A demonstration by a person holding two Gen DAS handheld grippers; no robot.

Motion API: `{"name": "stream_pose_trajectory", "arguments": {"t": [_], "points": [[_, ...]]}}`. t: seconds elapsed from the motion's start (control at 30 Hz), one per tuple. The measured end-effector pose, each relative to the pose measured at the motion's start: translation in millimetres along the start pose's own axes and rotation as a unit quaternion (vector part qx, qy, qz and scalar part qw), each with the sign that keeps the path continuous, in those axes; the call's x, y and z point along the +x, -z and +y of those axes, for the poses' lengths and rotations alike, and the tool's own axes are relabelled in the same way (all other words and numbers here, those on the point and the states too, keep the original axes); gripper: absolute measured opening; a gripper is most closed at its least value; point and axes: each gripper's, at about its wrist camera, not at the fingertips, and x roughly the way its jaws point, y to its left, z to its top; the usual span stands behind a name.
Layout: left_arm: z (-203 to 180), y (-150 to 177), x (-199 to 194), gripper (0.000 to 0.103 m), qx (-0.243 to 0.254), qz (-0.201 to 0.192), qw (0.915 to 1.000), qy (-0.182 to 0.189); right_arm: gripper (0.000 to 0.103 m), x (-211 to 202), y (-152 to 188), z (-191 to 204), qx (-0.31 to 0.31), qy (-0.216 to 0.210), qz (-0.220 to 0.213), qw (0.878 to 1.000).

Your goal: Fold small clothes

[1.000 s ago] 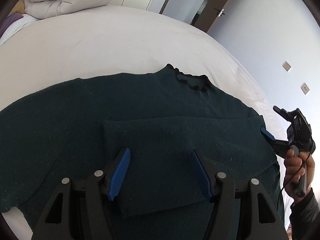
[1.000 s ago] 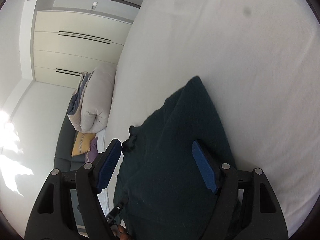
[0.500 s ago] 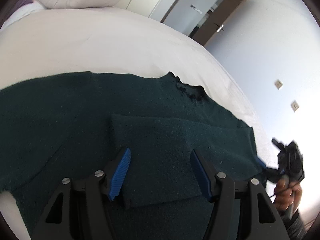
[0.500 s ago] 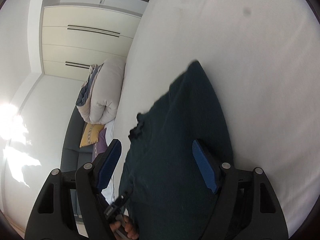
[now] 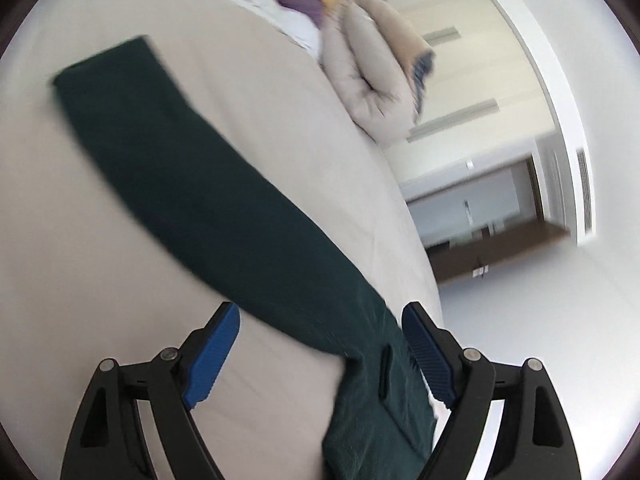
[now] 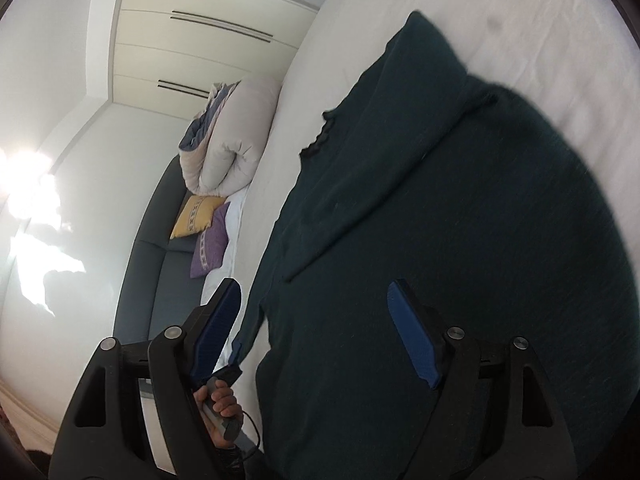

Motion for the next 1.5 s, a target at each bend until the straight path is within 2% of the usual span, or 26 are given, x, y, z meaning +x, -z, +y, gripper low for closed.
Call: {"name": "stream_pose_trajectory", "arguments": {"t": [0.03, 0.13, 0.27, 0.37, 0.43, 0.53, 0.6, 0.67, 0.7, 0.73, 0.77, 0.87, 0.93, 1.07, 1.17, 1.23, 1.27, 1.3, 1.33, 1.4, 1.5], "points": [[19.6, -11.5, -13.9, 0.084, -0.041, -0.023, 0.9988, 0.009, 0.076, 11.6, 8.8, 8.0, 0.001, -0.003, 0.008, 1.000], [50.6, -31.9, -35.6, 0.084, -0.104, -0.065, 0.9923, 0.019, 0.076, 34.5, 28.4, 27.1, -0.005, -0.006, 0.027, 1.000], [74.0, -54.8, -37.0, 0.084, -0.156, -0.089, 0.9834, 0.027, 0.076, 52.3, 45.3, 47.6, -0.017, -0.005, 0.045, 0.999], [89.6, -70.8, -28.3, 0.080, -0.196, -0.091, 0.9757, 0.039, 0.076, 60.2, 52.0, 59.0, -0.022, -0.004, 0.051, 0.998], [96.7, -76.0, -20.7, 0.070, -0.221, -0.091, 0.9704, 0.036, 0.076, 63.4, 55.0, 64.4, -0.027, -0.002, 0.055, 0.998], [107.3, -76.6, -17.8, 0.061, -0.270, -0.104, 0.9563, 0.040, 0.076, 68.8, 58.1, 67.1, -0.024, 0.001, 0.059, 0.998], [108.6, -70.1, -29.2, 0.057, -0.292, -0.115, 0.9491, 0.023, 0.076, 69.9, 58.9, 66.5, -0.020, 0.001, 0.059, 0.998], [100.3, -59.7, -45.8, 0.059, -0.292, -0.146, 0.9451, -0.014, 0.076, 72.1, 58.8, 65.9, -0.014, 0.003, 0.059, 0.998], [97.4, -54.3, -55.6, 0.066, -0.287, -0.166, 0.9430, -0.029, 0.076, 72.4, 59.2, 65.9, -0.013, 0.003, 0.059, 0.998], [94.8, -51.2, -60.5, 0.072, -0.279, -0.179, 0.9426, -0.036, 0.076, 72.8, 59.6, 66.5, -0.014, 0.002, 0.059, 0.998], [93.3, -49.8, -61.5, 0.072, -0.273, -0.180, 0.9443, -0.039, 0.076, 73.5, 57.0, 66.2, -0.015, 0.002, 0.059, 0.998], [93.1, -60.7, -47.6, 0.076, -0.270, -0.164, 0.9471, -0.055, 0.076, 76.3, 56.6, 69.9, -0.021, 0.001, 0.063, 0.998], [88.1, -71.5, -38.6, 0.088, -0.261, -0.153, 0.9513, -0.057, 0.076, 75.7, 57.4, 72.1, -0.027, 0.000, 0.062, 0.998], [85.7, -86.3, -23.6, 0.088, -0.262, -0.140, 0.9544, -0.028, 0.076, 77.3, 58.4, 68.7, -0.021, -0.003, 0.061, 0.998], [88.2, -90.8, -11.1, 0.073, -0.250, -0.123, 0.9601, -0.025, 0.076, 80.4, 60.9, 65.7, -0.019, -0.001, 0.066, 0.998], [95.2, -90.7, -8.3, 0.044, -0.263, -0.121, 0.9569, -0.016, 0.076, 82.4, 62.6, 64.0, -0.017, 0.000, 0.069, 0.998], [100.2, -89.7, -7.2, 0.035, -0.270, -0.119, 0.9553, -0.015, 0.076, 83.3, 63.8, 63.5, -0.016, -0.001, 0.070, 0.997], [105.5, -88.1, -6.5, 0.019, -0.277, -0.117, 0.9536, -0.018, 0.076, 83.7, 64.3, 63.3, -0.016, -0.002, 0.070, 0.997], [110.8, -86.3, -6.0, 0.010, -0.283, -0.116, 0.9519, -0.018, 0.076, 84.4, 65.4, 63.1, -0.018, -0.001, 0.070, 0.997], [114.0, -83.4, -7.5, 0.008, -0.279, -0.121, 0.9524, -0.021, 0.076, 85.5, 65.8, 63.0, -0.018, 0.000, 0.072, 0.997], [92.7, -85.3, -7.7, 0.008, -0.227, -0.127, 0.9643, -0.050, 0.076, 83.8, 64.7, 61.4, -0.017, -0.001, 0.068, 0.998]]}}
